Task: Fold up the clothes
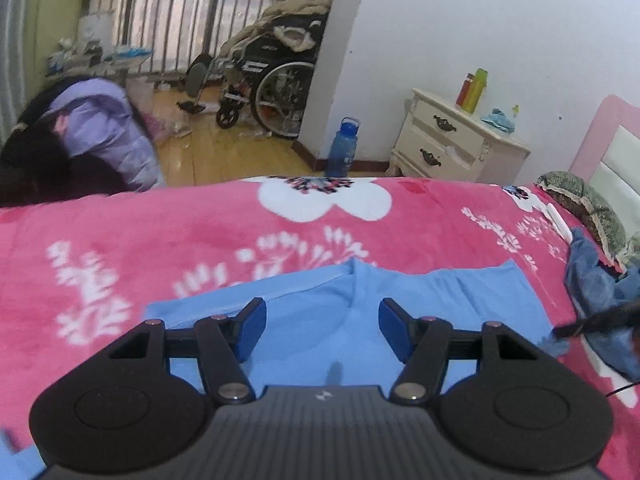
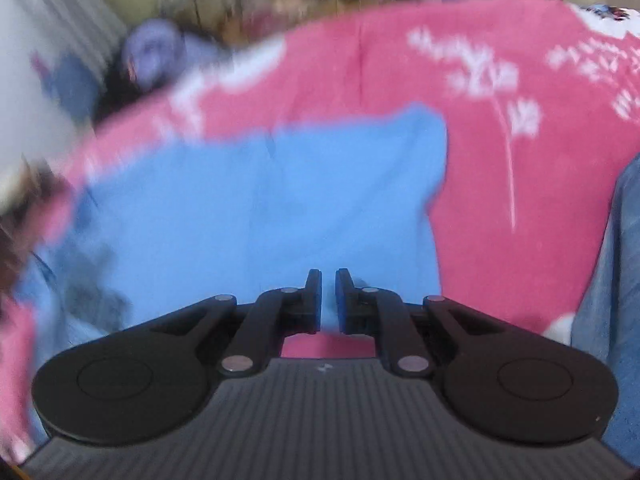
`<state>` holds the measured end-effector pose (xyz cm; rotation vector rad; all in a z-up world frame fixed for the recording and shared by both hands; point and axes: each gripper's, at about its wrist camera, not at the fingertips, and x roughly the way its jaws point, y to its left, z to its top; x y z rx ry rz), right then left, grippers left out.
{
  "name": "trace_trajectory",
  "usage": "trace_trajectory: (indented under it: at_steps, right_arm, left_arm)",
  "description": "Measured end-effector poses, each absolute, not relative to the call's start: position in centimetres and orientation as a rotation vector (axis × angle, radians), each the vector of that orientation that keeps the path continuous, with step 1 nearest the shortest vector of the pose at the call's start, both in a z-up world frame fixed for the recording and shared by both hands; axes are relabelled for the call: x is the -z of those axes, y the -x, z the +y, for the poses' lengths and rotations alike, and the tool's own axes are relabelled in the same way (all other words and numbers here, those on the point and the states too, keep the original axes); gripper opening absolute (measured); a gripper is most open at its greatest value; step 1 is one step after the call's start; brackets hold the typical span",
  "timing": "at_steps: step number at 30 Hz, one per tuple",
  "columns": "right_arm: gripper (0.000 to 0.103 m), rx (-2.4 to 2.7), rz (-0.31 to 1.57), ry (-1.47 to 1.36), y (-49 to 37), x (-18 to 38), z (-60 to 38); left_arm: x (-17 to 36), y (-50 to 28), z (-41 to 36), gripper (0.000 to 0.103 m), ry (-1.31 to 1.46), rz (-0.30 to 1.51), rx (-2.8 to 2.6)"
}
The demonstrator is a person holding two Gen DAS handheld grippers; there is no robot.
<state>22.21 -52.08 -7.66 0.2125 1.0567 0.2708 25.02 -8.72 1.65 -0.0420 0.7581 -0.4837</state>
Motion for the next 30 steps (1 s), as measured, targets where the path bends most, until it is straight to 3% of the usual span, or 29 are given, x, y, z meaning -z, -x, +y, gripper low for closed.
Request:
trace_trajectory:
  at_steps: [2, 6, 14, 17, 21, 22, 24, 30]
  right_arm:
    - [0.0, -0.194, 1.028, -0.238, -22.4, 8.8, -53.9]
    - [0.006, -0.001, 0.856, -0.314, -21.0, 5.6, -57.2]
    - [0.007, -0.268, 1.039, -0.224, -19.1, 7.1, -51.3]
    - [0.004, -0.153, 1.039, -0.282, -18.7, 7.7, -53.7]
    - [0.011, 0.016, 0.984, -0.445, -17.8, 6.6, -57.0]
    - [0.013, 0.022, 0.979, -0.482, -17.7, 6.5, -57.4]
    - [0.027, 0.022, 1.003, -0.624, -17.7, 7.4, -57.7]
    - [0.028, 0.042, 0.984, -0.874, -17.0, 9.3, -58.2]
  left_arm:
    - [-3.0, -24.2, -6.6, 0.063, 0.048, 0.777, 0.47]
    - [-6.5, -21.1, -0.6, 0.064, 0.046, 0.778, 0.392]
    - [-7.9, -17.0, 5.1, 0.066, 0.141, 0.75, 0.274]
    - [-6.2, -17.6, 3.1, 0.066, 0.185, 0.79, 0.338]
    - [-3.3, -18.6, -1.5, 0.066, 0.173, 0.85, 0.452]
    - [-2.7, -18.9, -3.2, 0.066, 0.14, 0.858, 0.48]
    - [-1.9, -18.8, -6.8, 0.066, 0.042, 0.841, 0.539]
    - [0.1, -16.9, -21.1, 0.066, -0.29, 0.701, 0.783]
